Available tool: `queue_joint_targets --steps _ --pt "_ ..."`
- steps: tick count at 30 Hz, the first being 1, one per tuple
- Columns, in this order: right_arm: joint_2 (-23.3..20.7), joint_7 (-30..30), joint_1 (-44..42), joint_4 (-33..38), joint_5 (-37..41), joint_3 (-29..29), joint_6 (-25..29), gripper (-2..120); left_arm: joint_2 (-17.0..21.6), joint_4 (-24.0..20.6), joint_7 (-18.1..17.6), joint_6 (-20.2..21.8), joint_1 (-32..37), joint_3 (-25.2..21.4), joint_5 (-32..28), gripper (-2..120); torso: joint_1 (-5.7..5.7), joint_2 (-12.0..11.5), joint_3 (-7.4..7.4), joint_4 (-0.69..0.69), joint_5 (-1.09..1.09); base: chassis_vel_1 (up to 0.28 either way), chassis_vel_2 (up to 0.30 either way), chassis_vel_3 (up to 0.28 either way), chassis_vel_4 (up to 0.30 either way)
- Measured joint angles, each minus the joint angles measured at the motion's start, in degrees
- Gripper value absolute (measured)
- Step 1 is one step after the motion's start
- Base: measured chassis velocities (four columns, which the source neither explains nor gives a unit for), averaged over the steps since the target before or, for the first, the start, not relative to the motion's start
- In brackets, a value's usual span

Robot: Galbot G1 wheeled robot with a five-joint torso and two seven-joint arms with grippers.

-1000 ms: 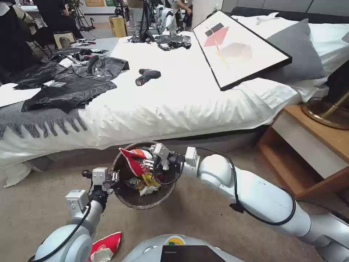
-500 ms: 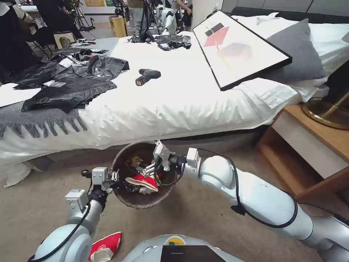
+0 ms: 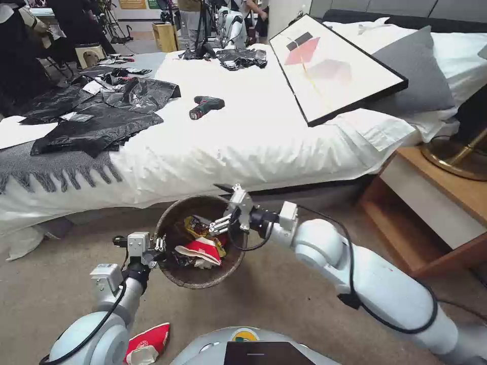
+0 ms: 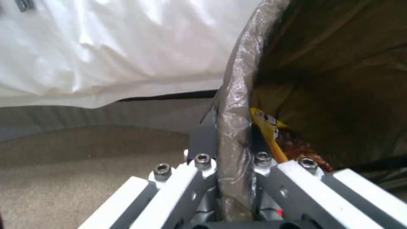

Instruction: Pick up the trash bin, then pick up the garbage from the floor and place it into the trash bin.

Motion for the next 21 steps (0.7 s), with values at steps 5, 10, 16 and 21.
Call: queue_joint_targets --steps 5,10,16,21 --pt "-0.32 5.69 -4.82 1.01 -0.71 2.89 1.72 100 -0.28 0.65 -0.07 -0.21 -0.82 0.04 -0.18 0 0.00 0.00 0.00 0.02 0.00 0.000 0.000 0.000 0.000" --pt "-0.22 8.68 -10.03 1.15 -1.84 8.45 3.60 100 -0.49 0.76 -0.09 -0.31 -1.02 0.09 -0.21 0 0.00 0.00 0.00 0.01 0.00 0.000 0.000 0.000 0.000" --pt "0.90 9.25 -15.54 0.97 -3.65 14.45 5.78 100 -0.41 0.76 -0.12 -0.46 -0.97 -0.19 -0.27 0 0.00 0.00 0.00 0.01 0.00 0.000 0.000 0.000 0.000" --pt "3.82 9.40 -24.08 1.17 -6.19 21.11 8.15 100 -0.30 0.59 -0.12 -0.63 -0.88 -0.26 -0.39 0 0.00 0.00 0.00 0.01 -0.01 0.000 0.000 0.000 0.000"
